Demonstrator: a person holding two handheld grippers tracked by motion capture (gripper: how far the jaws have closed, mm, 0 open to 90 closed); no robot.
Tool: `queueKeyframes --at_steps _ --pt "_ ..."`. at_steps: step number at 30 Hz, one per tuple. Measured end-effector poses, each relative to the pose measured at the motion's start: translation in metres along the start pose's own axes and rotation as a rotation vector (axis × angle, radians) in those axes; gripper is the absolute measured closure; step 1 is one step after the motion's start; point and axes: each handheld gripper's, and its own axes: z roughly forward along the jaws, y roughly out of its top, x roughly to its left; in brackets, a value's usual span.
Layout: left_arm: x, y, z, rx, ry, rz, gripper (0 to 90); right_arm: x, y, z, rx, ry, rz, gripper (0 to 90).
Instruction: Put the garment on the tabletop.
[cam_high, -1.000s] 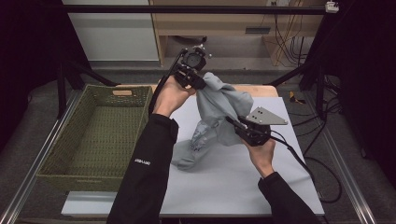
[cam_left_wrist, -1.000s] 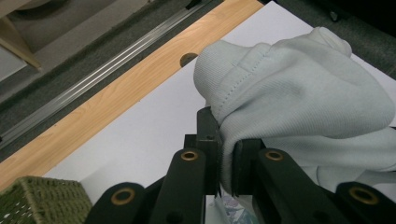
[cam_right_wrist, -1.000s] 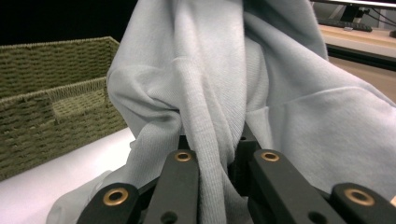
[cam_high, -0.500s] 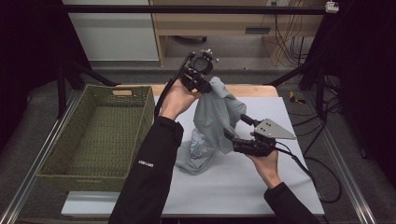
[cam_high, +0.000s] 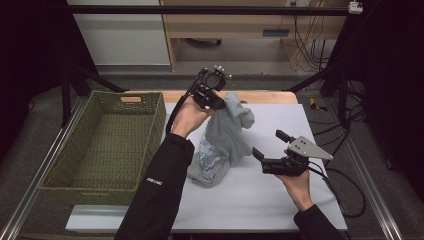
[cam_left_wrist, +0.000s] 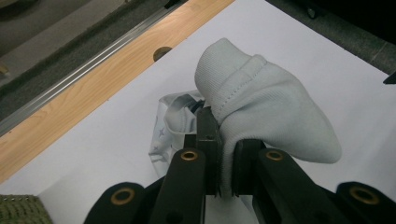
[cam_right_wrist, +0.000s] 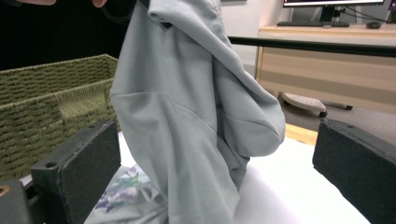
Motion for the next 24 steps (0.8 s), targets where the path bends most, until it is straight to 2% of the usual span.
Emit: queueKeyframes --at_steps 2,3,4,6,7,10,13,16,17,18,19,21,22,24 --pt "-0.001 -0.002 0.001 -0.005 -0.006 0.001 83.6 -0.001 -0.002 -0.002 -0.002 -0.002 0.010 0.8" --pt "-0.002 -0.009 0.004 -0.026 -0.019 -0.007 83.5 -0.001 -0.003 -0.004 0.003 -0.003 0.021 0.7" --pt "-0.002 -0.009 0.004 -0.026 -0.019 -0.007 83.5 -0.001 -0.003 -0.004 0.003 -0.003 0.021 0.7" --pt "-0.004 -0.018 0.009 -0.035 -0.031 -0.009 83.5 -0.003 -0.007 -0.007 0.007 0.006 0.030 0.7" --pt "-0.005 -0.021 0.010 -0.033 -0.032 -0.006 83.5 -0.003 -0.009 -0.007 0.013 -0.003 0.014 0.6" --pt "-0.008 -0.029 0.016 -0.030 -0.042 0.000 83.4 -0.004 -0.013 -0.011 0.020 0.010 0.025 0.6" --pt "-0.012 -0.035 0.024 -0.022 -0.038 0.019 83.4 -0.007 -0.018 -0.014 0.017 0.001 0.013 0.6" --pt "-0.015 -0.039 0.030 -0.011 -0.040 0.020 83.2 -0.008 -0.020 -0.016 0.023 -0.004 0.026 0.6" --pt "-0.018 -0.042 0.036 0.006 -0.037 0.039 83.2 -0.009 -0.023 -0.019 0.022 -0.004 0.025 0.6" --pt "-0.018 -0.042 0.036 0.006 -0.037 0.039 83.2 -0.009 -0.023 -0.019 0.022 -0.004 0.025 0.6" --pt "-0.021 -0.047 0.043 0.022 -0.046 0.034 83.1 -0.009 -0.026 -0.021 0.028 -0.001 0.028 0.6" --pt "-0.023 -0.049 0.050 0.047 -0.051 0.050 83.0 -0.009 -0.027 -0.023 0.038 -0.002 0.040 0.6" --pt "-0.023 -0.049 0.050 0.047 -0.051 0.050 82.9 -0.011 -0.028 -0.023 0.032 0.004 0.013 0.6" --pt "-0.025 -0.053 0.057 0.063 -0.063 0.058 82.6 -0.010 -0.029 -0.025 0.043 0.002 0.040 0.6"
